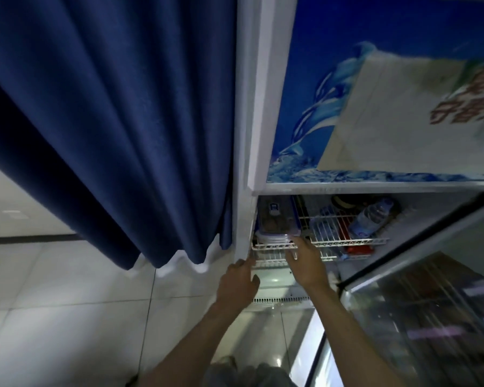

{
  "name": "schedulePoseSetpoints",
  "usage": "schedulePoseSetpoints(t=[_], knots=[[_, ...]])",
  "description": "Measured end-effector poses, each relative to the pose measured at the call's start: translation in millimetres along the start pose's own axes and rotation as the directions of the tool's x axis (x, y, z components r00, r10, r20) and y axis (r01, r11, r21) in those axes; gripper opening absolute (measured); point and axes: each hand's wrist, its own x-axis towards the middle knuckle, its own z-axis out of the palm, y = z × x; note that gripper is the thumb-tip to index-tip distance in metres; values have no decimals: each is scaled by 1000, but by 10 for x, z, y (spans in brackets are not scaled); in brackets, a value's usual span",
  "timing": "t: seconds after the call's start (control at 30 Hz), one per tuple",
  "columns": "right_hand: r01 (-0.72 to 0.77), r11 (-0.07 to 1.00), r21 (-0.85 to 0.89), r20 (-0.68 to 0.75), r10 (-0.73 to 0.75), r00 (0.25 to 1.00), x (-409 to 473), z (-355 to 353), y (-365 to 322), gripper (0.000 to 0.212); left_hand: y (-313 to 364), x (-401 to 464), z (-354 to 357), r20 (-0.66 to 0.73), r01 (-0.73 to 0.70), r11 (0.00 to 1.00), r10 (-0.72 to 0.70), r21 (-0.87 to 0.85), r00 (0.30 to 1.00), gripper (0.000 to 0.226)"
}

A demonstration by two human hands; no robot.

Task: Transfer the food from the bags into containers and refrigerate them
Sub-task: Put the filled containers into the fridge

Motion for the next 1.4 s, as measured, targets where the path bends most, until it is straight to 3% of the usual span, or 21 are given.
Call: schedulePoseSetpoints(t=[0.1, 0.23, 0.33, 0.6, 0.73, 0.87, 1.07, 1.2, 1.4], knots=[[111, 988, -107, 25, -109, 994, -360, -91, -256, 26, -119, -420, -302, 2, -16, 970, 16, 242, 1000, 37], [280, 931, -233, 54, -275, 960, -818, 24, -553, 22, -459, -940, -529, -124, 58, 915, -9, 398, 992, 34], [385, 890, -242, 121, -366, 923, -1236, 196, -728, 19, -734, -1455, -616, -233, 161, 895, -66, 416, 970, 37], [692, 714, -105, 284, -646, 709, -2366, 724, -1295, 15, -1372, -3257, -648, -471, 465, 837, -298, 289, 830, 26], [809, 588, 10, 367, -754, 544, -2994, 994, -1727, 15, -1611, -4256, -577, -596, 580, 786, -365, 215, 715, 20], [896, 428, 115, 434, -834, 342, -3658, 1277, -2200, 12, -1912, -5204, -484, -685, 720, 688, -483, 88, 545, 15], [940, 213, 265, 423, -902, 85, -4759, 1725, -2827, 7, -2245, -6523, -378, -711, 838, 538, -626, -97, 319, 20], [921, 99, 377, 446, -891, -87, -5512, 2096, -3129, 9, -2534, -7326, -287, -725, 880, 440, -663, -177, 186, 21], [908, -14, 420, 545, -795, -265, -6654, 2623, -3545, 13, -2985, -8432, -149, -689, 869, 356, -724, -342, 25, 20]])
